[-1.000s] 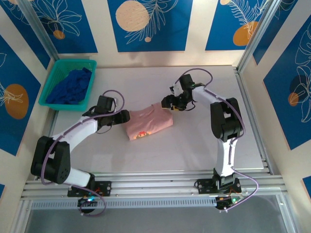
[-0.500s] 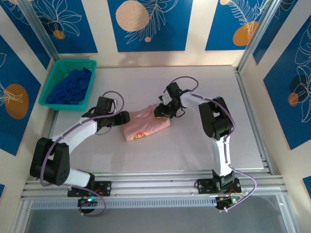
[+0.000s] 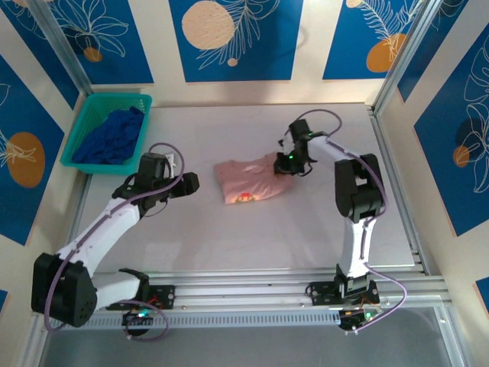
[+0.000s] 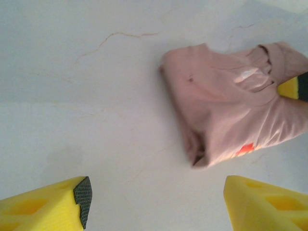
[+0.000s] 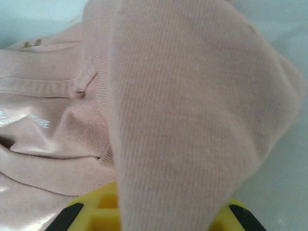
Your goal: Fold the inside-out t-shirt
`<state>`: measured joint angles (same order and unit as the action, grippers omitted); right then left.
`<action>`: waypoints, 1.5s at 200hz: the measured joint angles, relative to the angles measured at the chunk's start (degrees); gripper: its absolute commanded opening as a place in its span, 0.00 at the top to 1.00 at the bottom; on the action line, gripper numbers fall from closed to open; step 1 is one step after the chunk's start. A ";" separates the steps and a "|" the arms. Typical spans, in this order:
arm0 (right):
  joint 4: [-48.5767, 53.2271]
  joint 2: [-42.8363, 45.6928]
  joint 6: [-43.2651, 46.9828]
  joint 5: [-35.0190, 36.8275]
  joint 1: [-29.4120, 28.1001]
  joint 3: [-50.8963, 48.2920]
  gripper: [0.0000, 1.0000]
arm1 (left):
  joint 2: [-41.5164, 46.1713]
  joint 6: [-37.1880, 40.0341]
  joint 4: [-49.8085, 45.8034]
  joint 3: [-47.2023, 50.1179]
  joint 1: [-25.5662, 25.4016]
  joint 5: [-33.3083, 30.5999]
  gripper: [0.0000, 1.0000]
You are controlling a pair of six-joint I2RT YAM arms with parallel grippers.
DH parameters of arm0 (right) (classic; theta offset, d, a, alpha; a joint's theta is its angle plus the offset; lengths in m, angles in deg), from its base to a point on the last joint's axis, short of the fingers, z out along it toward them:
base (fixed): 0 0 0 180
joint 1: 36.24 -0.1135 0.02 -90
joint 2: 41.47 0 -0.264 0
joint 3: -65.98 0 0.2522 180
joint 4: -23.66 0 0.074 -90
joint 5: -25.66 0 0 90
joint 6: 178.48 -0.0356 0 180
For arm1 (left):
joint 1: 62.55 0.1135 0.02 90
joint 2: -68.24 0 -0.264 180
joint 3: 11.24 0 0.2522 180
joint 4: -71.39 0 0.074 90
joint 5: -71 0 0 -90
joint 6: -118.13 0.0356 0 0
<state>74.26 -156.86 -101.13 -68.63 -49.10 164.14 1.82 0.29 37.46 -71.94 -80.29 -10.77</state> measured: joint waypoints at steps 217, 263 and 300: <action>8.22 -6.91 20.26 48.74 20.41 18.01 0.61 | 4.96 -0.13 -1.29 2.99 0.00 3.82 0.28; 10.69 -8.50 18.14 54.27 19.89 22.40 0.40 | 4.39 -0.13 -1.27 2.99 -0.02 4.02 0.28; 11.23 -5.97 14.95 54.80 17.44 21.16 0.30 | 4.37 0.63 -1.31 2.99 -0.04 3.21 0.23</action>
<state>85.50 -162.83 -86.18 -13.84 -31.66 185.30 6.20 0.93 36.15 -68.95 -80.33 -7.56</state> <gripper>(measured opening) 0.664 0.736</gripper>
